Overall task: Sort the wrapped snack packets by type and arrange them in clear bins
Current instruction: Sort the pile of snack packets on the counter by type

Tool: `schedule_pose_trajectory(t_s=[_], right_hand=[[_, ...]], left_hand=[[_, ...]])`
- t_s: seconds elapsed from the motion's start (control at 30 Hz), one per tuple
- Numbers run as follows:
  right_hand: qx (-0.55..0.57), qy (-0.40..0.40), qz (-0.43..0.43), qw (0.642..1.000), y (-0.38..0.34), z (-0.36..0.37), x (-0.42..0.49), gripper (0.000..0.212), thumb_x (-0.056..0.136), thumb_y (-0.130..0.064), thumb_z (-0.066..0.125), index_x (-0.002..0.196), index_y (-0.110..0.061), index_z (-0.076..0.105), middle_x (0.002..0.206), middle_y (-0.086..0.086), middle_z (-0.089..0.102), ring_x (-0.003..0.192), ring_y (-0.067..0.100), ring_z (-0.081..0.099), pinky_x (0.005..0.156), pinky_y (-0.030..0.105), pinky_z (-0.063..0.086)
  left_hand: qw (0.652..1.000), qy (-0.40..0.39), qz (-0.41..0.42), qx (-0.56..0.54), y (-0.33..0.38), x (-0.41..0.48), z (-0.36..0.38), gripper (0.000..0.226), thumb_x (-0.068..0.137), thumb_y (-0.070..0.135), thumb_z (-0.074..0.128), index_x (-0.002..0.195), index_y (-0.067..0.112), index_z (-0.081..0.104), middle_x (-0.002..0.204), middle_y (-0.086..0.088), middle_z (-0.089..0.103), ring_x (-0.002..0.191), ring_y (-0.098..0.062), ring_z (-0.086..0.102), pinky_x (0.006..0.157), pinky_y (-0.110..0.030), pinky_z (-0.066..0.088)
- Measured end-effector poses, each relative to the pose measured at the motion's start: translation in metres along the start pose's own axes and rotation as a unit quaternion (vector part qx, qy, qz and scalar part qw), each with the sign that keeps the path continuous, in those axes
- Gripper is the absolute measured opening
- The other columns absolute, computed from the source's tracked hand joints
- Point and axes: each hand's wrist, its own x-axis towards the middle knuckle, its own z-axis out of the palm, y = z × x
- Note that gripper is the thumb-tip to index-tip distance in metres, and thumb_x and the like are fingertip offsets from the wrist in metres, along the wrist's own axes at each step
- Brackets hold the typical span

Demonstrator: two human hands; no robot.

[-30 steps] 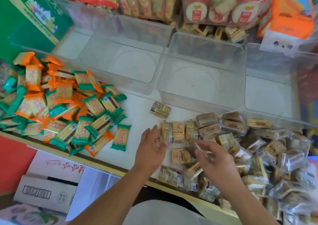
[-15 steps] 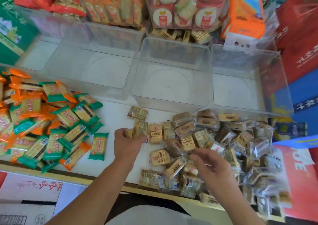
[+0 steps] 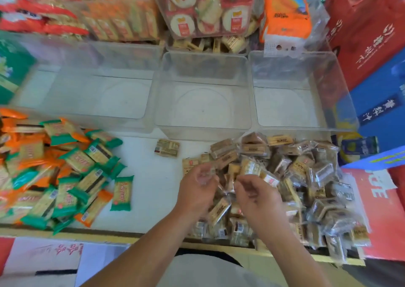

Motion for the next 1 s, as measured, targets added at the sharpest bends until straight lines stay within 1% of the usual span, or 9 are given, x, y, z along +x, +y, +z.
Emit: schedule_pose_trajectory(t_s=[0.1, 0.2, 0.3, 0.4, 0.5, 0.67, 0.83, 0.9, 1.0], right_hand=[[0.01, -0.094, -0.014, 0.995, -0.017, 0.03, 0.004, 0.013, 0.097, -0.026, 0.067, 0.107, -0.034, 0.069, 0.092, -0.017, 0.072, 0.088, -0.01, 0.063, 0.07, 0.005, 0.047], [-0.024, -0.168, -0.028, 0.985, -0.034, 0.07, 0.012, 0.012, 0.097, -0.029, 0.067, 0.108, -0.033, 0.069, 0.095, -0.015, 0.071, 0.087, -0.009, 0.063, 0.072, 0.008, 0.049], [-0.053, -0.216, -0.053, 0.974, -0.059, 0.12, 0.019, 0.009, 0.095, -0.03, 0.067, 0.103, -0.036, 0.069, 0.091, -0.015, 0.072, 0.087, -0.008, 0.063, 0.075, 0.013, 0.049], [-0.068, -0.263, -0.084, 0.959, -0.091, 0.177, 0.025, 0.009, 0.094, -0.03, 0.068, 0.102, -0.034, 0.071, 0.092, -0.017, 0.071, 0.088, -0.009, 0.062, 0.074, 0.006, 0.045], [-0.055, -0.295, -0.075, 0.951, -0.118, 0.237, 0.038, 0.014, 0.093, -0.027, 0.07, 0.107, -0.031, 0.069, 0.1, -0.017, 0.07, 0.09, -0.002, 0.065, 0.074, 0.009, 0.045], [-0.06, -0.263, -0.046, 0.962, -0.146, 0.313, 0.074, 0.035, 0.093, -0.038, 0.071, 0.126, -0.031, 0.062, 0.126, -0.015, 0.06, 0.115, 0.007, 0.057, 0.093, 0.029, 0.048], [-0.118, -0.26, -0.011, 0.958, -0.161, 0.352, 0.085, 0.045, 0.095, -0.042, 0.066, 0.137, -0.027, 0.057, 0.13, -0.012, 0.054, 0.115, 0.009, 0.051, 0.093, 0.026, 0.04], [-0.101, -0.24, -0.007, 0.965, -0.156, 0.355, 0.078, 0.038, 0.095, -0.039, 0.067, 0.131, -0.03, 0.06, 0.127, -0.015, 0.055, 0.112, 0.006, 0.052, 0.096, 0.026, 0.043], [-0.11, -0.147, 0.004, 0.983, -0.136, 0.34, 0.08, 0.027, 0.095, -0.035, 0.067, 0.122, -0.031, 0.065, 0.134, -0.013, 0.057, 0.12, 0.006, 0.053, 0.101, 0.029, 0.045]], left_hand=[[0.996, 0.071, -0.053, 0.005, -0.026, -0.004, -0.042, 0.024, 0.095, 0.018, 0.07, 0.117, 0.028, 0.065, 0.112, 0.012, 0.067, 0.094, -0.001, 0.064, 0.066, -0.004, 0.047], [0.987, 0.13, -0.094, -0.014, -0.051, -0.009, -0.085, 0.018, 0.092, 0.015, 0.072, 0.105, 0.025, 0.068, 0.108, 0.002, 0.071, 0.094, -0.01, 0.069, 0.071, -0.007, 0.046], [0.986, 0.119, -0.118, 0.002, -0.068, -0.016, -0.134, 0.015, 0.092, 0.021, 0.072, 0.105, 0.026, 0.067, 0.104, 0.006, 0.07, 0.091, -0.005, 0.067, 0.069, -0.005, 0.045], [0.985, 0.12, -0.119, 0.038, -0.083, -0.016, -0.184, 0.02, 0.093, 0.028, 0.069, 0.113, 0.027, 0.068, 0.11, 0.007, 0.071, 0.098, -0.008, 0.067, 0.085, -0.019, 0.05], [0.98, 0.154, -0.115, 0.057, -0.091, -0.007, -0.239, 0.014, 0.094, 0.026, 0.067, 0.108, 0.03, 0.067, 0.102, 0.009, 0.072, 0.094, -0.01, 0.069, 0.091, -0.031, 0.055], [0.975, 0.168, -0.109, 0.097, -0.103, 0.001, -0.332, 0.02, 0.1, 0.033, 0.06, 0.121, 0.032, 0.063, 0.107, 0.014, 0.069, 0.086, -0.008, 0.068, 0.076, -0.029, 0.057], [0.974, 0.149, -0.093, 0.142, -0.115, 0.008, -0.389, 0.02, 0.101, 0.031, 0.06, 0.12, 0.029, 0.064, 0.105, 0.013, 0.068, 0.076, -0.005, 0.065, 0.066, -0.024, 0.053], [0.98, 0.129, -0.071, 0.133, -0.11, 0.018, -0.39, 0.021, 0.1, 0.031, 0.061, 0.121, 0.031, 0.065, 0.102, 0.016, 0.068, 0.075, -0.004, 0.066, 0.071, -0.029, 0.057], [0.989, 0.084, -0.037, 0.116, -0.101, 0.032, -0.378, 0.027, 0.1, 0.035, 0.062, 0.126, 0.027, 0.066, 0.103, 0.021, 0.062, 0.09, 0.003, 0.061, 0.081, -0.023, 0.053]])
